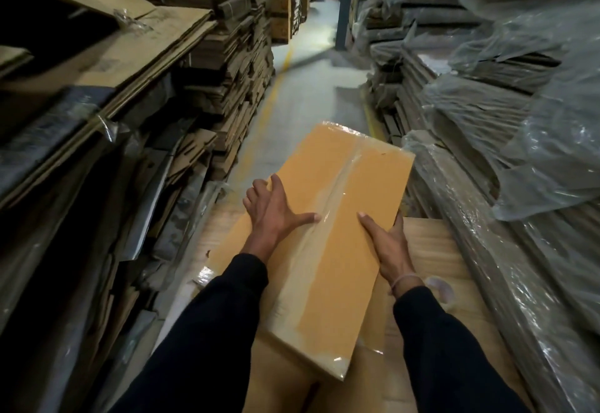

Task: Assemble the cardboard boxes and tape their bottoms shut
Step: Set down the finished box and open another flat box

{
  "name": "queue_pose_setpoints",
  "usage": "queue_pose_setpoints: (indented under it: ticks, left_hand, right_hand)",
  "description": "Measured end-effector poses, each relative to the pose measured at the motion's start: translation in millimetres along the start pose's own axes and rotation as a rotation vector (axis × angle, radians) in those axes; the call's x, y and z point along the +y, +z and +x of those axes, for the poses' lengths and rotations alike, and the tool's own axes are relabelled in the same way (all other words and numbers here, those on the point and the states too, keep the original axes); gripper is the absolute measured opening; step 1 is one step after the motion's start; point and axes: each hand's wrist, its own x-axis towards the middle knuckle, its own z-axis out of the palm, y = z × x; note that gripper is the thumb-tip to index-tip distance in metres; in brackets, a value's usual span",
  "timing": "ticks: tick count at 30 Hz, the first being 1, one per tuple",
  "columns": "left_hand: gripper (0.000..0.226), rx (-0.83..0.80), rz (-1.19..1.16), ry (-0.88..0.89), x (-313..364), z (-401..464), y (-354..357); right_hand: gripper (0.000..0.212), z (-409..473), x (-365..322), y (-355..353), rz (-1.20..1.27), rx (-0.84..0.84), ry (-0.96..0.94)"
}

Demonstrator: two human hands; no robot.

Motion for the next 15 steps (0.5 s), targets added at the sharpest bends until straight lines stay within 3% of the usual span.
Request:
queue_pose_setpoints:
  ticks: [4, 8, 11, 15]
  left_hand:
    - [0.147, 0.192, -0.063, 0.011, 30, 10, -40]
    - [0.151, 0.365, -0.184, 0.028, 45, 15, -60]
    - [0.143, 0.335, -0.302, -0.009, 38, 14, -50]
    - [0.120, 0.171, -0.411, -0.073, 11, -2, -10]
  right_hand:
    - [0.095, 13, -65, 0, 0.015, -0.044, -0.231]
    - [0.102, 19, -115, -3, -0.090, -0.044, -0.427]
    - [0.108, 21, -119, -8, -0.145, -0.113, -0.461]
    - [0.105, 23, -77, -14, -0.194, -0.160, -0.324]
